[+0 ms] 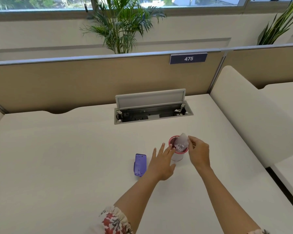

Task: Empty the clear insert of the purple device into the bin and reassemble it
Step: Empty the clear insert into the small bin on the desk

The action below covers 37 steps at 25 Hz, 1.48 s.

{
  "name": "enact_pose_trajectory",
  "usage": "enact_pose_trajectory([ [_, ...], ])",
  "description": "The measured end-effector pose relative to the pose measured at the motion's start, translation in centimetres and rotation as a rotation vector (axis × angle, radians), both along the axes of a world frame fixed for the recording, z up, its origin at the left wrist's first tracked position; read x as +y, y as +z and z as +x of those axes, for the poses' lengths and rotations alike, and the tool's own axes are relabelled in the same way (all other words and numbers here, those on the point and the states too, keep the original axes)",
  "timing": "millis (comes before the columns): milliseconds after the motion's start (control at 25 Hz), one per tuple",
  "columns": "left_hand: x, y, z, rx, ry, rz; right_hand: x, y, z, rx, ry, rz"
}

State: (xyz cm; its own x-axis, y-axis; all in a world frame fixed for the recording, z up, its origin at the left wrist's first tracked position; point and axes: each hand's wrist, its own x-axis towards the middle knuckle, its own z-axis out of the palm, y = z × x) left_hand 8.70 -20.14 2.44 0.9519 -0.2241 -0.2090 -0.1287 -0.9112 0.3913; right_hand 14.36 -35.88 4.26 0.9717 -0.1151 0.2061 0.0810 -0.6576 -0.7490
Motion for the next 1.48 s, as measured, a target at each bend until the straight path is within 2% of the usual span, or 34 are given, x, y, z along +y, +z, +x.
enact_pose_trajectory([
  [280,-0.2,0.1,-0.2,-0.017,-0.029,0.115,-0.6,-0.6,-0.1,-0.065,0.185,-0.251],
  [520,-0.5,0.2,-0.4,0.002,-0.018,0.152,-0.9,-0.5,-0.9,-0.217,0.234,-0.206],
  [840,-0.5,0.3,-0.3,0.023,-0.016,0.159,-1.8,-1.2,-1.9,-0.276,0.213,-0.321],
  [1040,-0.6,0.3,-0.4,0.023,-0.036,0.201,-2.0,-0.9,-2.2,-0.314,0.166,-0.253],
  [1320,-0.7,0.3,-0.3,0.024,-0.053,0.226,-1.9,-0.7,-2.5,-0.270,0.130,-0.153],
  [1480,-0.7,0.3,-0.8,0.016,-0.041,0.125,-1.4,0.0,-3.0,-0.243,0.045,-0.011],
])
